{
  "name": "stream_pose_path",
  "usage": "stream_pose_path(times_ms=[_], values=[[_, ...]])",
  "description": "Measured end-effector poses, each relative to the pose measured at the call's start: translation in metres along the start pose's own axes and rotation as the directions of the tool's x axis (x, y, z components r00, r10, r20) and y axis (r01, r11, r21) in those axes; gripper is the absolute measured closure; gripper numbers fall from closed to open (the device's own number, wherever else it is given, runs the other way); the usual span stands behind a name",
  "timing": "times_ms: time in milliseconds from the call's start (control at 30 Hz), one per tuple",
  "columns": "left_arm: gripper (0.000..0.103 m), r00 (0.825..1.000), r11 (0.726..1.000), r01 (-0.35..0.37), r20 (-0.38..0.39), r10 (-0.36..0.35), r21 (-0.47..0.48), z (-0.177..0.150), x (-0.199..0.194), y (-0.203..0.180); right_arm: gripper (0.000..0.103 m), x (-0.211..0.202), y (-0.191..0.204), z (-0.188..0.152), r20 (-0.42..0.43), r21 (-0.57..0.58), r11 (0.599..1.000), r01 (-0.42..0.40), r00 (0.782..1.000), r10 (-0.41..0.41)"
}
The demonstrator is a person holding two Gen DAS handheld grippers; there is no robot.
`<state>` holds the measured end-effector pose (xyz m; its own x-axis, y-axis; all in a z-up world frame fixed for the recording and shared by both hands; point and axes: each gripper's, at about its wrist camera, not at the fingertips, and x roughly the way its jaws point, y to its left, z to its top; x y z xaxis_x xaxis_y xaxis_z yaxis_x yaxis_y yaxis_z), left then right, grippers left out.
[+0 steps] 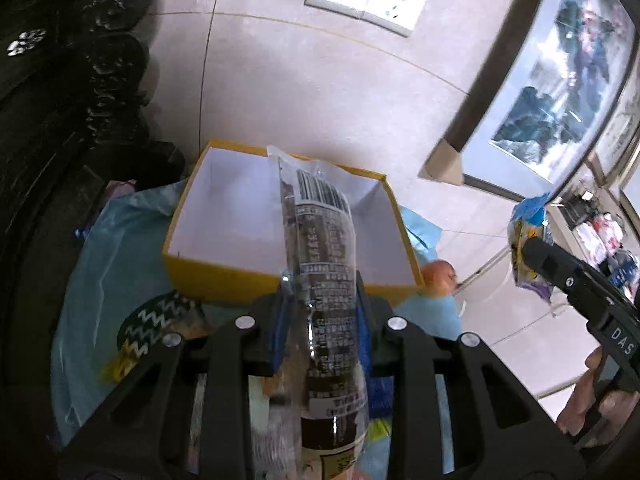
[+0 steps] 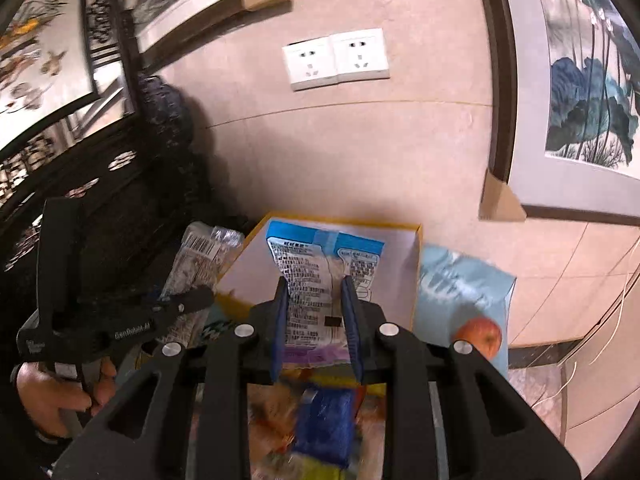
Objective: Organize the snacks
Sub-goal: 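Lift both held snacks and carry them over the yellow box, then open both grippers to drop the snacks into the yellow box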
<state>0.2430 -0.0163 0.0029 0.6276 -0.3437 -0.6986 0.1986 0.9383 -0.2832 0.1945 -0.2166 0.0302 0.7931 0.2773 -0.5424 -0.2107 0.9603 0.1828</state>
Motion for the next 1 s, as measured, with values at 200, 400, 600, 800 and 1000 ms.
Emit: stream_pose_path(times_ms=[200, 400, 600, 800, 1000], values=[[0.075, 0.999, 0.999, -0.049, -0.002, 0.049, -0.004, 0.036, 0.051, 0.0, 0.077, 0.06, -0.023, 0.02, -0.015, 0.036, 0.998, 0.054, 0.998, -0.054], [0.066, 0.996, 0.995, -0.088, 0.021, 0.087, 0.046, 0.061, 0.087, -0.007, 0.076, 0.107, -0.036, 0.029, -0.062, 0.039, 0.997, 0.07, 0.996, -0.067], [0.016, 0.988, 0.99, -0.137, 0.072, 0.138, -0.022, 0.062, 0.094, 0.009, 0.054, 0.118, -0.028, 0.026, -0.106, -0.031, 0.993, 0.111, 0.988, -0.114], [0.015, 0.987, 0.989, -0.144, 0.073, 0.142, 0.023, 0.042, 0.069, 0.012, 0.054, 0.094, -0.04, 0.002, -0.132, 0.008, 0.995, 0.095, 0.987, -0.093], [0.015, 0.99, 0.991, -0.133, 0.042, 0.132, 0.004, -0.008, 0.038, 0.021, 0.054, 0.059, -0.034, -0.042, -0.154, 0.001, 0.997, 0.078, 0.985, -0.076]])
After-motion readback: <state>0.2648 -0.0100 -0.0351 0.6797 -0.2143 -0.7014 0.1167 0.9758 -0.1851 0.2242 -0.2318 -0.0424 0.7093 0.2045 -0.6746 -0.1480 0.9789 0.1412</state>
